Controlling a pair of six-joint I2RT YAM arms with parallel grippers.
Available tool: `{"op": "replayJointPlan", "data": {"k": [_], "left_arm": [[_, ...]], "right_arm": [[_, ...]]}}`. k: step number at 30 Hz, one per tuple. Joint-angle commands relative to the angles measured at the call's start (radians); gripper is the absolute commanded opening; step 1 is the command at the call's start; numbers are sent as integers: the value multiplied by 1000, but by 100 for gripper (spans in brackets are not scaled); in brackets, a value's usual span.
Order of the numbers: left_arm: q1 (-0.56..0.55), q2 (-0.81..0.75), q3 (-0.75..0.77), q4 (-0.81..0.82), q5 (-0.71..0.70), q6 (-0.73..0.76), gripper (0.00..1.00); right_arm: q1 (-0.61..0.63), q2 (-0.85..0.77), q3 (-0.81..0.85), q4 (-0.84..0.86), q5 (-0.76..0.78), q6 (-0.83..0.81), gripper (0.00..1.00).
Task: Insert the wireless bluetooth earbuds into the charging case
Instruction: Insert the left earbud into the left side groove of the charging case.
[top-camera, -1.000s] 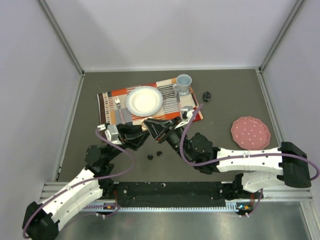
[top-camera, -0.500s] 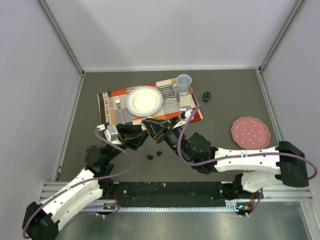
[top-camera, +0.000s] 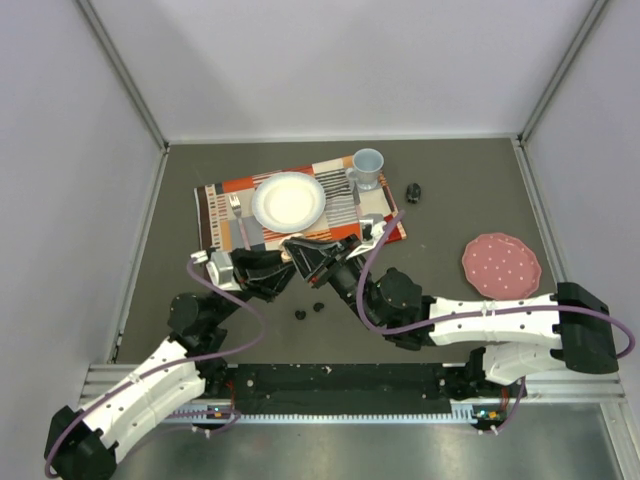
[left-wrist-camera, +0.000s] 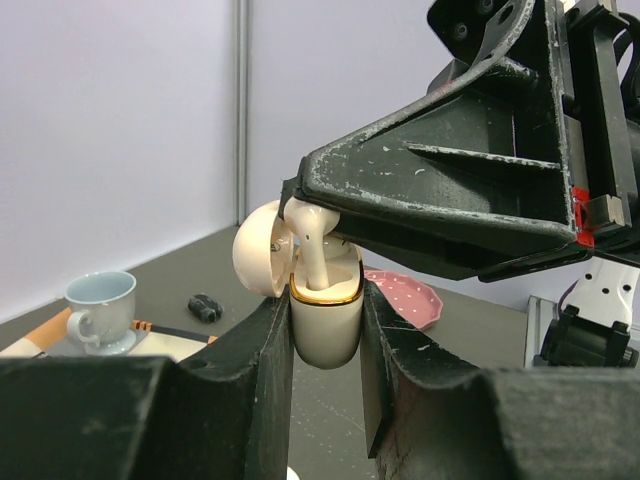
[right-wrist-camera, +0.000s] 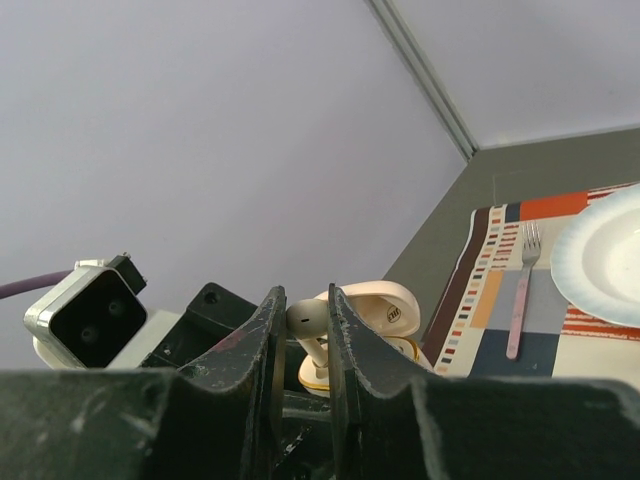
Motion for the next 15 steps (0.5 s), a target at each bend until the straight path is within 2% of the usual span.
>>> {"op": "replayJointPlan", "data": {"k": [1,15], "left_arm": [[-1,-29,10,113,-50,-1,0],[-1,-42,13,104,-67,4,0]], "right_arm": [[24,21,-11,-60,27,-13,6],[59,41,-1,-86,79,-84,6]]}}
